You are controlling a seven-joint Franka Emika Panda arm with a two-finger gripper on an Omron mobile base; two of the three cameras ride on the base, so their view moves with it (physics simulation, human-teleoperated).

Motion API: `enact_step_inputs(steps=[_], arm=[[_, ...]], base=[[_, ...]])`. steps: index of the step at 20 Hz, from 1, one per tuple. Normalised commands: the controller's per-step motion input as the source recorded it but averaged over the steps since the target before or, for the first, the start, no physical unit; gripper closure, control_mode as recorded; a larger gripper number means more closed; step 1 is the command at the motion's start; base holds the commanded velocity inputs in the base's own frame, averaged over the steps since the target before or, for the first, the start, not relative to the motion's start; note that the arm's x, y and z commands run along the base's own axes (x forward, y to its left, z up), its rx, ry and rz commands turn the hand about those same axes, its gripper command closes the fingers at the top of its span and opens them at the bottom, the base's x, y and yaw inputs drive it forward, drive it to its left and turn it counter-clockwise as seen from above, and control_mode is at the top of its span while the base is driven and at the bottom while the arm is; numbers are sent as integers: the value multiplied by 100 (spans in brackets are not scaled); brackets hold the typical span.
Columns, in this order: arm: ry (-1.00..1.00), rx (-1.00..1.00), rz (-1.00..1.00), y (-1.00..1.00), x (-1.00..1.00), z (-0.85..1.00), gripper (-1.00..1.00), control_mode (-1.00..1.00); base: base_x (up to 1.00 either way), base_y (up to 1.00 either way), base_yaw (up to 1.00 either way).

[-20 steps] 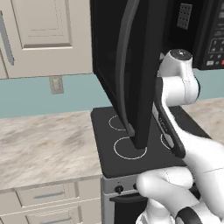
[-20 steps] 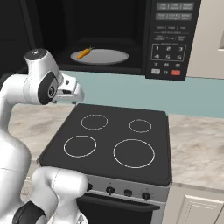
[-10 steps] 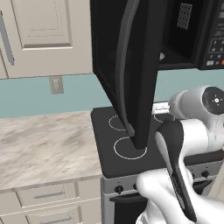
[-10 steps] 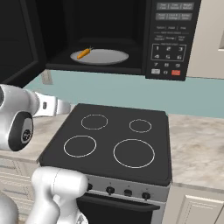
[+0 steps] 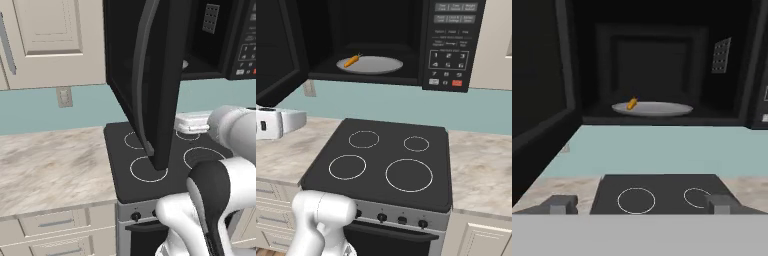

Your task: Close the microwave door.

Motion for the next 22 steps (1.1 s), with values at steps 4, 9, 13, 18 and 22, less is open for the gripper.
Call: enact_step_inputs(steps=[4, 9, 13, 18, 22], arm=[[-66, -1, 0, 36, -98, 6, -100, -100], [-49, -1, 0, 52, -100, 15, -100, -100], [-37, 0, -4, 35, -100, 21, -100, -100], [-20, -1, -11, 54, -73, 20, -100, -100], [0, -20, -33, 100, 64, -3, -100, -100]], base=[[0, 0, 0], [0, 0, 0], [0, 0, 0], [0, 0, 0], [0, 0, 0]])
